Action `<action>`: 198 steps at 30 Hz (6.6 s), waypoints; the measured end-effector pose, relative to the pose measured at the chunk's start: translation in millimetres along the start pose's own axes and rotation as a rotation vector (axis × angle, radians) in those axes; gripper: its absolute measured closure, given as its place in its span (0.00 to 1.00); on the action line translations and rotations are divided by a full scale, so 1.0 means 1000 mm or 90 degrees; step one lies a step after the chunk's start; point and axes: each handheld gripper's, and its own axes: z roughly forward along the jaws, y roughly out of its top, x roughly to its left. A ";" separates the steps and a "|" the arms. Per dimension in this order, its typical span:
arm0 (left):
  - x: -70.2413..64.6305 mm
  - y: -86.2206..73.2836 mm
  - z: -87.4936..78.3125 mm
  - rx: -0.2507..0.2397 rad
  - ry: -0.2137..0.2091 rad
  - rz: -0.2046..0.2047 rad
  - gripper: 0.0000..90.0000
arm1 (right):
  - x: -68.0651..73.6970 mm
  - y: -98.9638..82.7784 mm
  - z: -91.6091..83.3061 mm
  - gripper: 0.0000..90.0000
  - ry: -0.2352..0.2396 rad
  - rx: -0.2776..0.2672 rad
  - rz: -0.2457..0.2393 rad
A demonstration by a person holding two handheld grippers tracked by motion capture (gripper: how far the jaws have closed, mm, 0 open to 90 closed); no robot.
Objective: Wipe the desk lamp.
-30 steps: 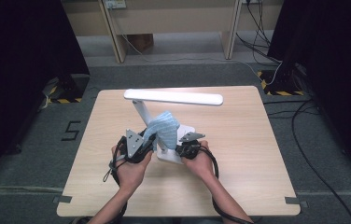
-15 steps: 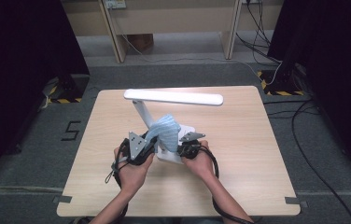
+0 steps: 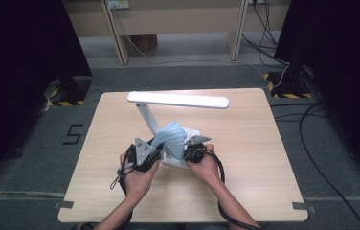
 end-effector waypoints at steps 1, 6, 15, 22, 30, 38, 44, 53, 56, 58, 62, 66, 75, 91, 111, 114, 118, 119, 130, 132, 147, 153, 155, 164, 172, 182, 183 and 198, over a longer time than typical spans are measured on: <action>0.000 -0.001 0.000 -0.001 0.000 -0.001 0.77 | 0.000 0.000 0.000 1.00 0.001 0.000 0.000; -0.002 -0.004 0.002 0.007 -0.002 -0.002 0.77 | 0.000 0.000 0.000 1.00 0.001 0.000 0.002; -0.003 -0.006 0.003 0.011 -0.006 -0.007 0.77 | -0.001 0.000 0.000 1.00 0.000 -0.001 0.001; -0.005 -0.007 0.007 0.018 -0.011 -0.010 0.77 | -0.003 0.001 -0.001 0.94 0.002 0.007 -0.002; -0.006 -0.009 0.007 0.016 -0.017 -0.013 0.77 | -0.009 0.000 -0.006 0.78 -0.007 0.013 0.006; -0.007 -0.012 0.010 0.020 -0.022 -0.011 0.76 | -0.039 -0.005 -0.040 0.67 -0.078 0.012 0.049; -0.009 -0.018 0.013 0.030 -0.026 -0.013 0.76 | -0.048 -0.007 -0.058 0.66 -0.097 -0.002 0.055; -0.011 -0.026 0.019 0.048 -0.031 -0.012 0.76 | -0.045 -0.010 -0.061 0.66 -0.093 -0.006 0.044; -0.012 -0.029 0.021 0.056 -0.033 -0.011 0.76 | -0.044 -0.009 -0.062 0.66 -0.093 -0.007 0.041; -0.013 -0.031 0.023 0.063 -0.036 -0.009 0.76 | -0.043 -0.009 -0.062 0.67 -0.092 -0.008 0.039; -0.015 -0.034 0.024 0.073 -0.047 -0.010 0.76 | -0.043 -0.009 -0.062 0.67 -0.092 -0.006 0.037; -0.016 -0.029 0.014 0.069 -0.063 -0.012 0.76 | -0.044 -0.010 -0.060 0.67 -0.092 -0.003 0.038; -0.002 -0.017 -0.020 0.055 -0.063 -0.018 0.76 | -0.038 -0.009 -0.054 0.66 -0.083 -0.002 0.036; 0.040 -0.018 -0.068 0.037 -0.001 -0.079 0.76 | -0.020 0.004 -0.021 0.81 -0.044 0.018 -0.015; 0.097 -0.003 -0.039 0.047 0.070 -0.104 0.77 | -0.012 0.006 -0.008 1.00 -0.007 0.055 -0.033; 0.101 0.008 -0.034 0.042 0.074 -0.103 0.77 | -0.011 0.006 -0.008 1.00 -0.011 0.056 -0.034; 0.103 0.026 -0.025 0.030 0.075 -0.095 0.77 | -0.010 0.006 -0.008 1.00 -0.013 0.057 -0.032; 0.103 0.030 -0.023 0.027 0.076 -0.093 0.77 | -0.011 0.006 -0.008 1.00 -0.014 0.057 -0.031; 0.100 0.059 -0.013 -0.005 0.089 -0.088 0.77 | -0.010 0.005 -0.007 1.00 -0.015 0.049 -0.027; 0.099 0.064 -0.015 -0.014 0.088 -0.088 0.77 | -0.010 0.006 -0.007 1.00 -0.017 0.049 -0.027; 0.083 0.079 -0.030 -0.032 0.071 -0.083 0.76 | -0.010 0.005 -0.006 1.00 -0.018 0.042 -0.028; 0.075 0.080 -0.033 -0.031 0.075 -0.061 0.76 | -0.010 0.005 -0.006 1.00 -0.019 0.042 -0.027; 0.075 0.080 -0.033 -0.031 0.076 -0.057 0.76 | -0.010 0.005 -0.006 1.00 -0.018 0.042 -0.027; 0.069 0.077 -0.033 -0.030 0.080 -0.032 0.76 | -0.010 0.006 -0.005 1.00 -0.019 0.040 -0.028; 0.067 0.074 -0.032 -0.029 0.080 -0.027 0.77 | -0.010 0.005 -0.005 1.00 -0.019 0.040 -0.028; 0.062 0.066 -0.030 -0.023 0.068 -0.024 0.77 | -0.009 0.005 -0.005 1.00 -0.021 0.039 -0.025; 0.061 0.064 -0.030 -0.023 0.066 -0.024 0.77 | -0.009 0.005 -0.005 1.00 -0.022 0.038 -0.026; 0.054 0.049 -0.026 -0.007 0.050 -0.019 0.76 | -0.009 0.005 -0.005 1.00 -0.020 0.037 -0.021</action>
